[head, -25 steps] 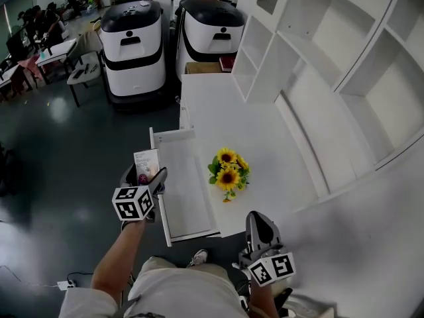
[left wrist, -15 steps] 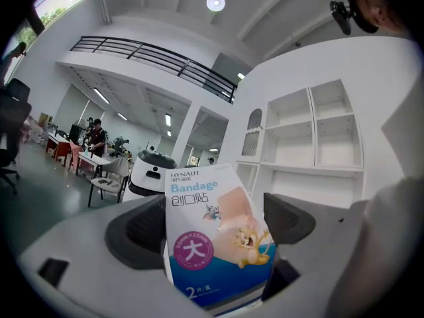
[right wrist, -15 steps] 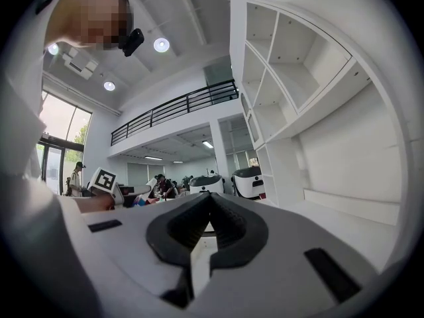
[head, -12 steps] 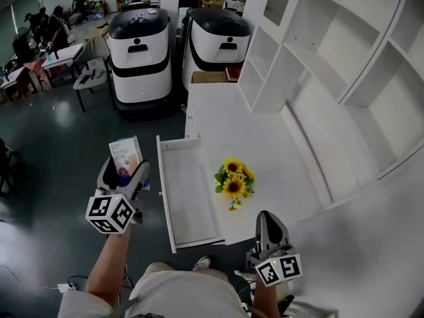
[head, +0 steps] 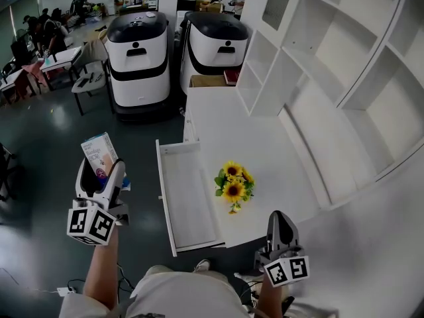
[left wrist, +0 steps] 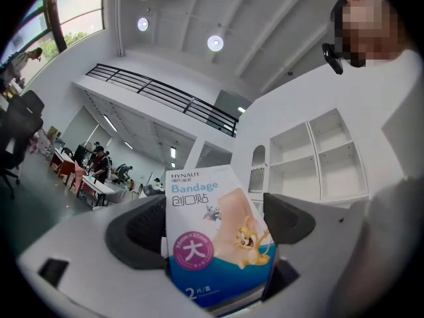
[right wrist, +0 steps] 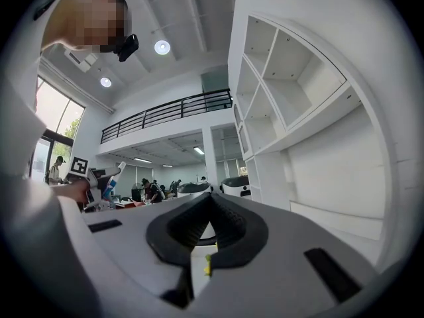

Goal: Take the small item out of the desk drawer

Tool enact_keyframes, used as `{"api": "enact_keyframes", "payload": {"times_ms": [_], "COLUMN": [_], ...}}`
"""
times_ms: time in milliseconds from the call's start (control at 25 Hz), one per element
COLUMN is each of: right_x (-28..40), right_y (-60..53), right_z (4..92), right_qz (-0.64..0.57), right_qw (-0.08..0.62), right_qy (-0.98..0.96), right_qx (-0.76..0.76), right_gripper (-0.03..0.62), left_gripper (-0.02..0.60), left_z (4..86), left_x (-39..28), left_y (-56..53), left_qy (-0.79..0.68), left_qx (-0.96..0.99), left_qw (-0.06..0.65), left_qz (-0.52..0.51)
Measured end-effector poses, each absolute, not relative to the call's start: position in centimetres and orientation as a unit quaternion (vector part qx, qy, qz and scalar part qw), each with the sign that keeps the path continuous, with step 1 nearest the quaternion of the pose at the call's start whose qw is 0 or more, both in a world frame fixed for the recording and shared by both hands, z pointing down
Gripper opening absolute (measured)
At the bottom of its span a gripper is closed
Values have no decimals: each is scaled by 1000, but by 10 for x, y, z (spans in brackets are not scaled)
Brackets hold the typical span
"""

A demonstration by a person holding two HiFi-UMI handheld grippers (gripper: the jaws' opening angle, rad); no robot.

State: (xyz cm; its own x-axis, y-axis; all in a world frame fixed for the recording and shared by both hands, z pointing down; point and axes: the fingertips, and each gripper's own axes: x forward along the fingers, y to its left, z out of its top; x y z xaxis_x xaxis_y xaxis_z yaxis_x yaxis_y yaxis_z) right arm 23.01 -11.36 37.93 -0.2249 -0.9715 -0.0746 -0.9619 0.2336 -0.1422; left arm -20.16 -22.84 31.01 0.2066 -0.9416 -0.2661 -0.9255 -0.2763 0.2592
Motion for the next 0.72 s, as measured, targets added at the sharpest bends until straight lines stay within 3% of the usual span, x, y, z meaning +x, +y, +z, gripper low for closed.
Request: {"api": "enact_keyframes", "payload": {"times_ms": [720], "right_x": [244], "right_y": [-100], "right_z": [372], "right_qz": [-21], "right_qw": [69], "right_qy": [757], "right_qx": [-650], "right_gripper": [11], "left_gripper": [466], "left_z": [303], "left_x": [-238], "left_y": [-174], "left_qy": [-612], "left_qx": [766], "left_qw": [8], "left_qz": [-196]}}
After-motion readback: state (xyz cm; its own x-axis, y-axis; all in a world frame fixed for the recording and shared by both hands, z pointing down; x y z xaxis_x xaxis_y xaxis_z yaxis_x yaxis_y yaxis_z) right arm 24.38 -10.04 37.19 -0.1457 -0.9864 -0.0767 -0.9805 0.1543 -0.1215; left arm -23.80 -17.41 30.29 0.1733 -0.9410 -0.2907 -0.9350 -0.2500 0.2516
